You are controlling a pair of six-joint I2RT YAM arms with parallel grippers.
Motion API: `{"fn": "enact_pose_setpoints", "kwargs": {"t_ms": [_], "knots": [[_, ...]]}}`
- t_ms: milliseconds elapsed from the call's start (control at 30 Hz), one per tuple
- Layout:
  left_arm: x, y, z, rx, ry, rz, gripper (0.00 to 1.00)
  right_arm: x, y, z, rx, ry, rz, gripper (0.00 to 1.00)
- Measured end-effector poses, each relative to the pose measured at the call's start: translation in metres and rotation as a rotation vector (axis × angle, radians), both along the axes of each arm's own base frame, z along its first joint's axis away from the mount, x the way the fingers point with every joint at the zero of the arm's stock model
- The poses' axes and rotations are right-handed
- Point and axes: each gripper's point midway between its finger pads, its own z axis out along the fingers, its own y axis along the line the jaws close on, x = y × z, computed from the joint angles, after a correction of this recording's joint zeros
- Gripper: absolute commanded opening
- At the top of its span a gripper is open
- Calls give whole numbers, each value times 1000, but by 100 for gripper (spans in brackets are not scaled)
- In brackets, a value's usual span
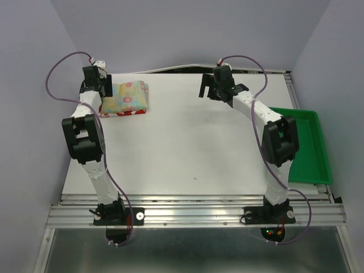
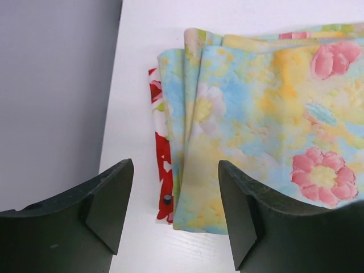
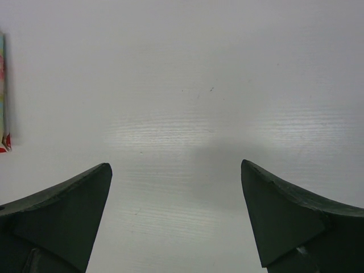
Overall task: Fold and stack the skirts
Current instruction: Neatly place the folded skirt to the corner
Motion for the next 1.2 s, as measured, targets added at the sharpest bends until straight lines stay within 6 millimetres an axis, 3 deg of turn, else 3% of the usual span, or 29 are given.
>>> {"fn": "enact_pose_setpoints", "kwargs": {"t_ms": [100,200,233,367,467,600,700,800,1000,1200], "knots": [[-1,-1,22,12,-36,-20,70,-3,1,-6,-24,10,35,100],[-4,-16,41,-27,-64,-106,80,-6,4,-9,-43,17,96,100],[-6,-22,45,-47,-69,-139,98,-8,5,-10,-45,22,119,100],[-26,-54,50,-105,-64,-267,99,-22,9,-19,-28,57,225,100],[-51,-86,44,-100,-22,-356,99,-40,-2,-27,-18,94,281,100],[-83,-150,37,-70,24,-511,99,-71,-24,-37,-12,135,328,100],[-113,-201,33,-62,48,-626,99,-106,-42,-50,-15,174,353,100],[-135,-232,34,-62,51,-704,99,-144,-50,-59,-12,201,388,100],[-165,-232,22,-96,72,-703,99,-216,-64,-74,-3,201,446,100],[-192,-223,-4,-110,109,-671,99,-228,-66,-67,-1,138,470,100]]}}
